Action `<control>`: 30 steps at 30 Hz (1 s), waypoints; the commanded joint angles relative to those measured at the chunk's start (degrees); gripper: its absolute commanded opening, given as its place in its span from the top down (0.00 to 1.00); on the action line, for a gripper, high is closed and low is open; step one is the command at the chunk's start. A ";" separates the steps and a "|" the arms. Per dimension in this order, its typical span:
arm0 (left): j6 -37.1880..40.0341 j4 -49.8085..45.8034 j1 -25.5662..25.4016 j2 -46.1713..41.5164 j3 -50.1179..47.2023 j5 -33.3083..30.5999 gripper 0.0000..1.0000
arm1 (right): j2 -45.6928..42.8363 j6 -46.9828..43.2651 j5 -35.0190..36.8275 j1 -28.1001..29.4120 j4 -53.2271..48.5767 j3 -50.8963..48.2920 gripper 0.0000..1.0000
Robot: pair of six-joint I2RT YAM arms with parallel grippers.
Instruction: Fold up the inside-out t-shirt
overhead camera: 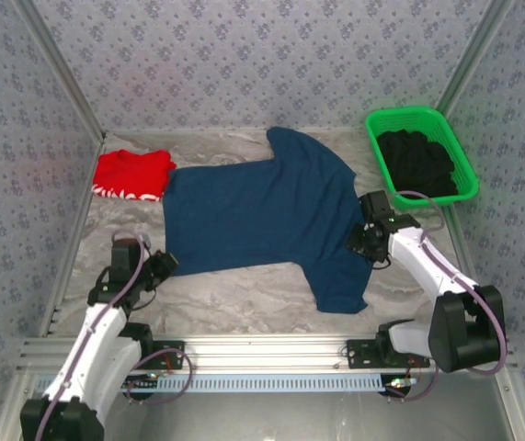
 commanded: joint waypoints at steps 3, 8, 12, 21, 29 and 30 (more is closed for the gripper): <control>-7.19 -9.30 -0.50 -9.58 -3.19 0.82 0.81 | 3.92 -6.40 -1.83 0.32 5.69 3.44 0.59; -3.34 -0.36 -0.45 -2.75 0.36 -2.23 0.67 | 9.16 -11.92 -11.18 10.20 9.62 7.98 0.58; 7.06 -0.38 -0.38 16.97 9.76 -8.34 0.60 | 13.30 -14.20 -9.11 15.47 6.35 11.13 0.57; 14.67 5.46 -1.01 32.85 16.17 -14.50 0.57 | 13.60 -13.61 -10.34 14.11 7.48 9.27 0.57; 16.90 8.10 -1.12 41.74 19.60 -14.03 0.67 | 15.57 -13.86 -11.61 13.36 7.95 9.57 0.57; 16.89 8.12 -1.30 41.98 19.66 -13.85 0.68 | 15.48 -13.86 -11.52 13.36 7.81 9.41 0.57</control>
